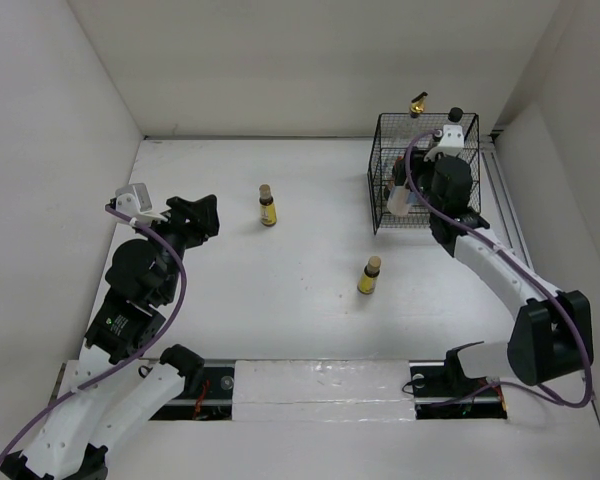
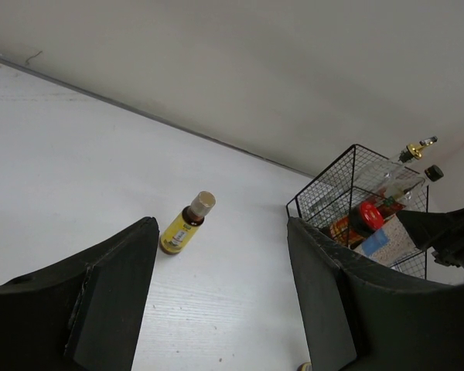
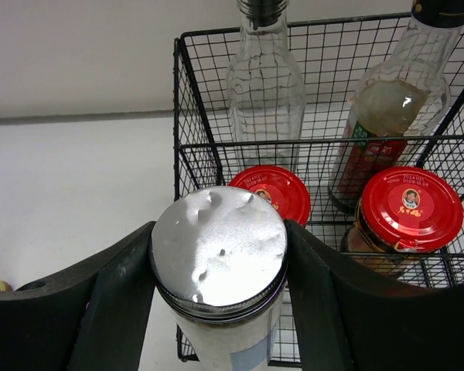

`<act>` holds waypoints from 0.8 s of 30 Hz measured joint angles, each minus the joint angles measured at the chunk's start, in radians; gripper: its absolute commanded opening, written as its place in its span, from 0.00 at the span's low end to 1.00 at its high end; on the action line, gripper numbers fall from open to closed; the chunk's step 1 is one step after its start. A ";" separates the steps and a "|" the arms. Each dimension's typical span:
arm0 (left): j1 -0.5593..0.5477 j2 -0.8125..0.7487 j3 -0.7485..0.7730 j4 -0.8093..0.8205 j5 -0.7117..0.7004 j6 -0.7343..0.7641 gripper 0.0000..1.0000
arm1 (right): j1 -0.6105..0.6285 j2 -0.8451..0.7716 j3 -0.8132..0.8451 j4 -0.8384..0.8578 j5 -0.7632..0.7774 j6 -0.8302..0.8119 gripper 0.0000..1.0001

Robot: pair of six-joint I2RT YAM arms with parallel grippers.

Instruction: Organize the condiment bottles

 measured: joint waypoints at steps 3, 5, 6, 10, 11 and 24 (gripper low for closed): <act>0.000 0.000 0.000 0.000 0.000 0.000 0.63 | 0.010 0.011 -0.016 0.052 0.029 0.009 0.28; 0.000 0.000 0.000 0.000 0.000 0.000 0.63 | 0.016 0.014 -0.042 0.109 0.050 0.013 0.27; 0.000 0.000 0.000 0.000 0.000 0.000 0.63 | 0.020 0.015 -0.066 0.155 0.064 0.016 0.27; 0.000 0.000 0.000 0.000 0.000 0.000 0.63 | 0.030 0.035 -0.143 0.272 0.109 0.020 0.27; 0.000 0.000 0.000 0.000 0.000 0.000 0.63 | 0.032 0.051 -0.155 0.289 0.119 0.020 0.27; 0.000 0.002 0.000 0.000 0.000 0.000 0.63 | 0.076 0.127 -0.180 0.304 0.175 0.019 0.53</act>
